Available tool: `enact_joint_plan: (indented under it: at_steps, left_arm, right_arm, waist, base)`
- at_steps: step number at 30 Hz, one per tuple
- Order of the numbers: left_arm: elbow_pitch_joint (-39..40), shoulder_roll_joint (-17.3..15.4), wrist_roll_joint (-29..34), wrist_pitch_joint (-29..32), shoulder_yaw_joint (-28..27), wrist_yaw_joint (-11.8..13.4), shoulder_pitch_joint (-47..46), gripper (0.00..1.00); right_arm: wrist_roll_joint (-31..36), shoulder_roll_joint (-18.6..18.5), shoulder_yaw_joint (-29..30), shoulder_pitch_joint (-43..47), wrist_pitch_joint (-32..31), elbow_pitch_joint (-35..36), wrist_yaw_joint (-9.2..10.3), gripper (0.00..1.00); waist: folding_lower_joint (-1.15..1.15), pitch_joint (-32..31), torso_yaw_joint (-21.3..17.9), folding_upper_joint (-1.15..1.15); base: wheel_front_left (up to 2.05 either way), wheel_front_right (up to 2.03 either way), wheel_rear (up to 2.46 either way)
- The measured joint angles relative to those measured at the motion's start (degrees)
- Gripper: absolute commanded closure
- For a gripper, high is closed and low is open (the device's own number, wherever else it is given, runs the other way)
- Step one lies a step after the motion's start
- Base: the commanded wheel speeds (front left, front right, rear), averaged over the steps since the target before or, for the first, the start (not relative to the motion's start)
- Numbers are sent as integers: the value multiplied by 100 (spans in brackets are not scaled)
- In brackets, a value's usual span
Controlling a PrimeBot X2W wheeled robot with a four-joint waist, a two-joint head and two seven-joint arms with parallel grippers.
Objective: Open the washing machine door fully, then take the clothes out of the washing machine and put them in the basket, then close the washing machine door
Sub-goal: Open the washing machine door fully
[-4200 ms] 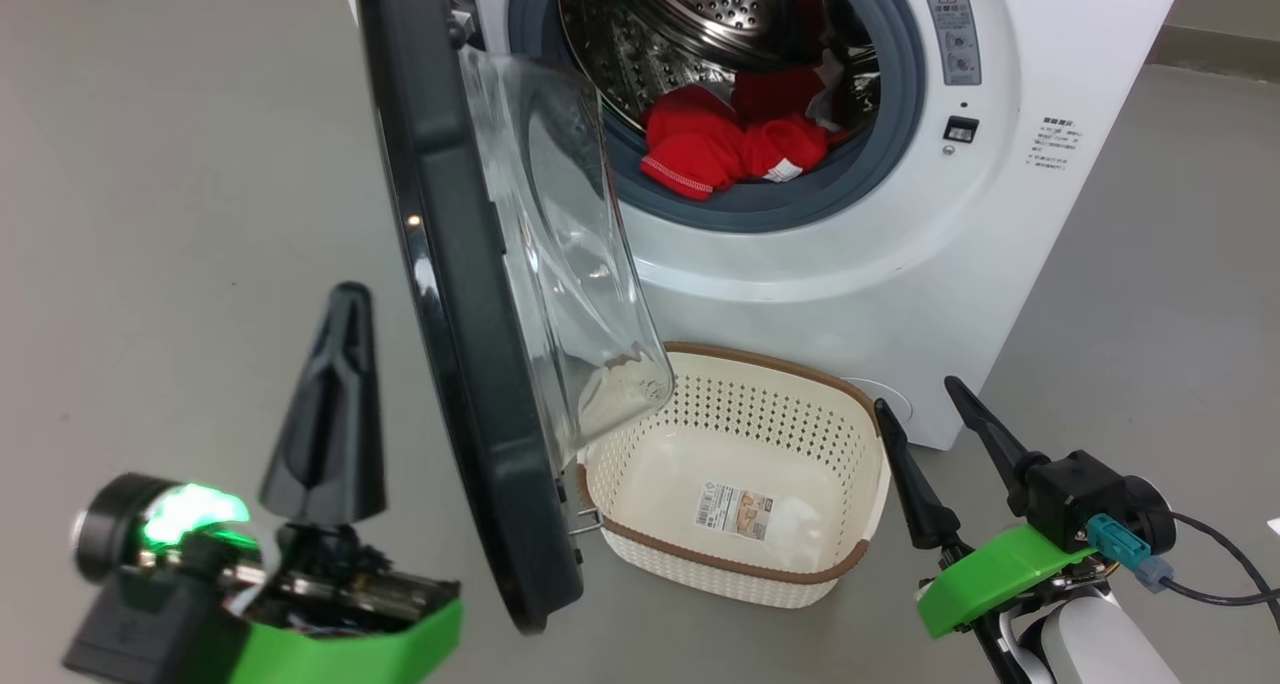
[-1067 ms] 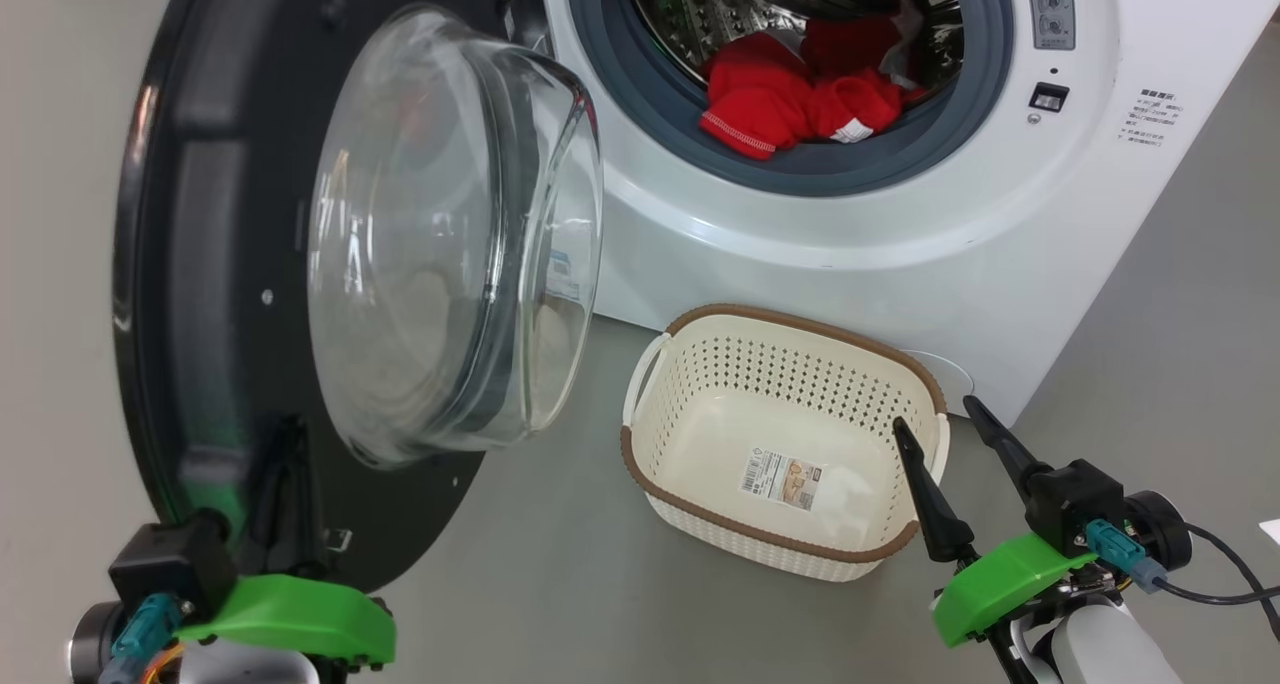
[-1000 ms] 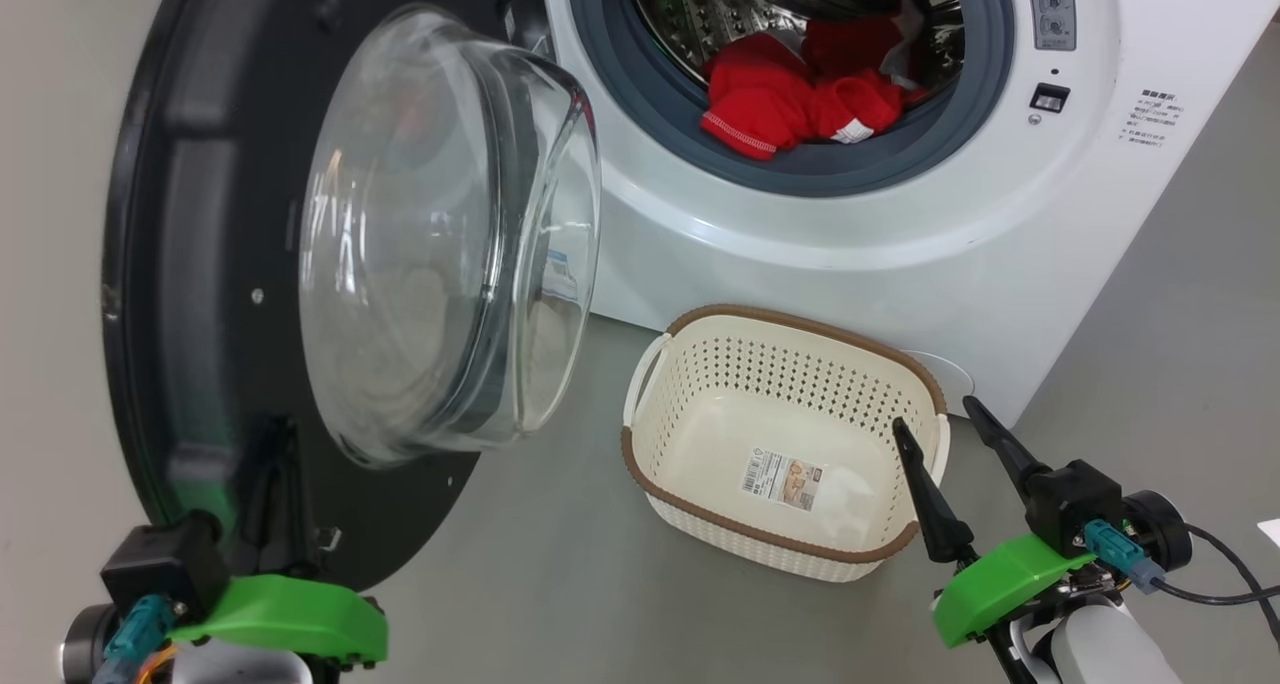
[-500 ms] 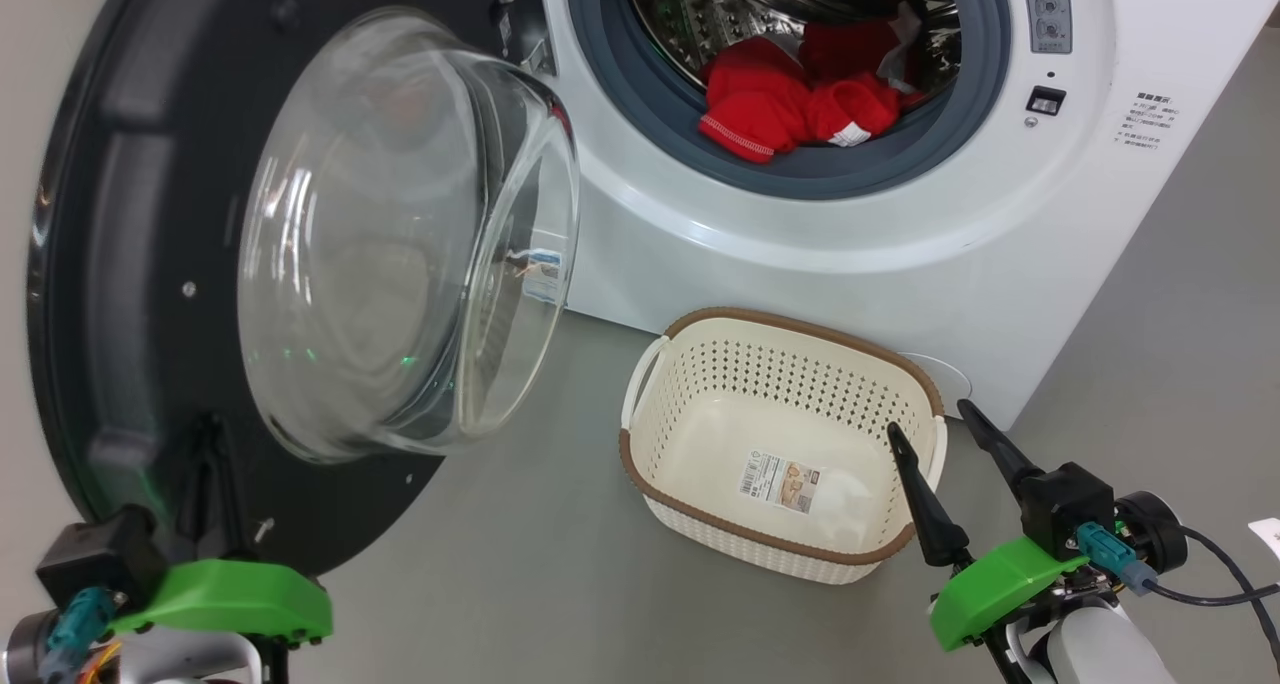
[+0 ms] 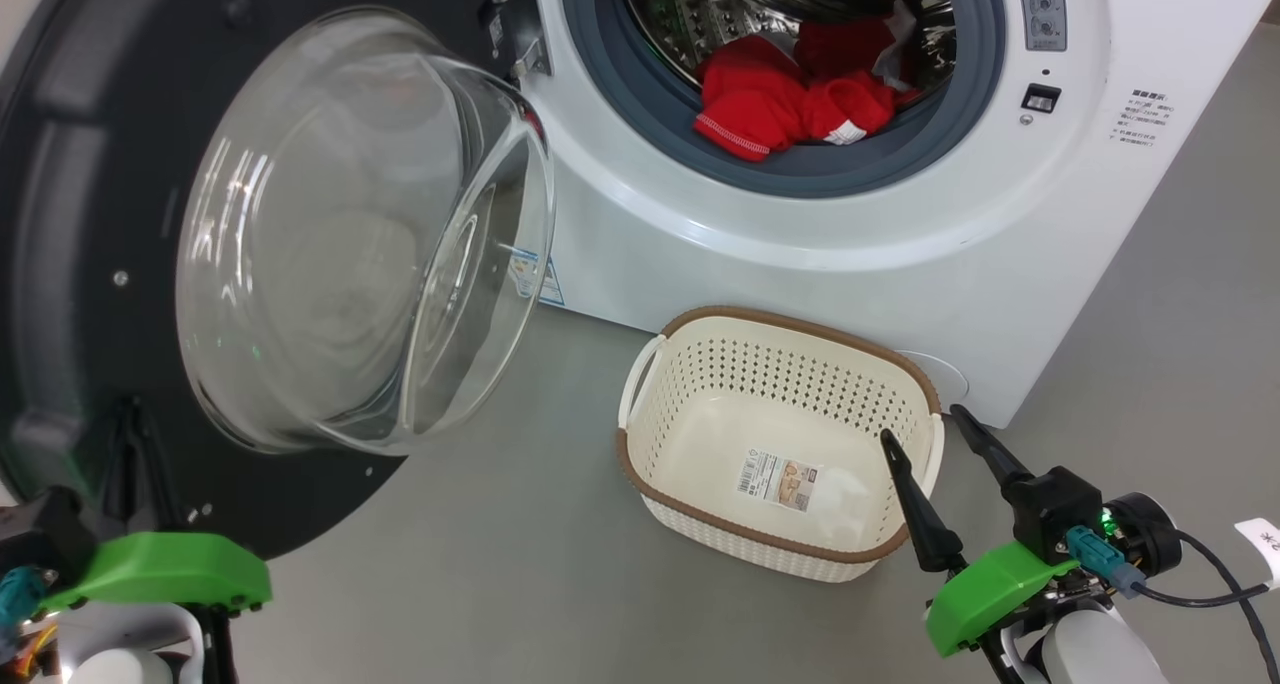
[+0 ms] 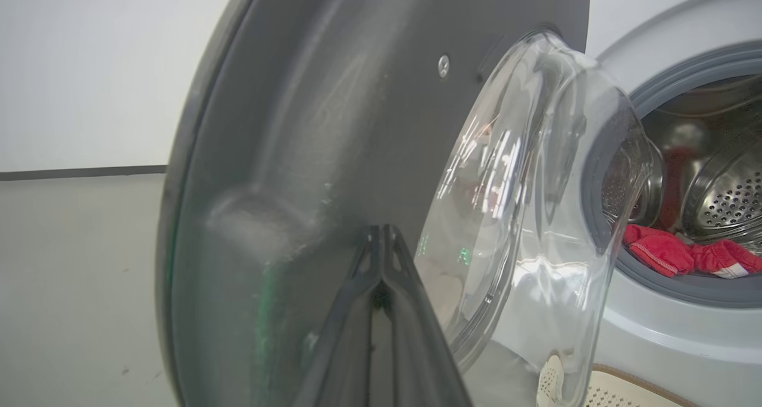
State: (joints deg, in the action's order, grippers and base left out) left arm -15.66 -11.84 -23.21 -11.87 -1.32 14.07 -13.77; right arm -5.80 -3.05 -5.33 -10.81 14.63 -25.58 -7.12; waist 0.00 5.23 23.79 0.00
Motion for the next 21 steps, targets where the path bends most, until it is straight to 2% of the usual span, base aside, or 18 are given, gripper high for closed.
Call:
enact_joint_plan:
  at_steps: [21]
  left_arm:
    - [-901, -272, -224, -243, -519, -252, -624, 100]
  right_arm:
    - [68, -2, -82, -28, 0, -2, 0, 0]
  waist:
    - [0, 142, -79, 0]
  base:
    - [0, 0, 0]
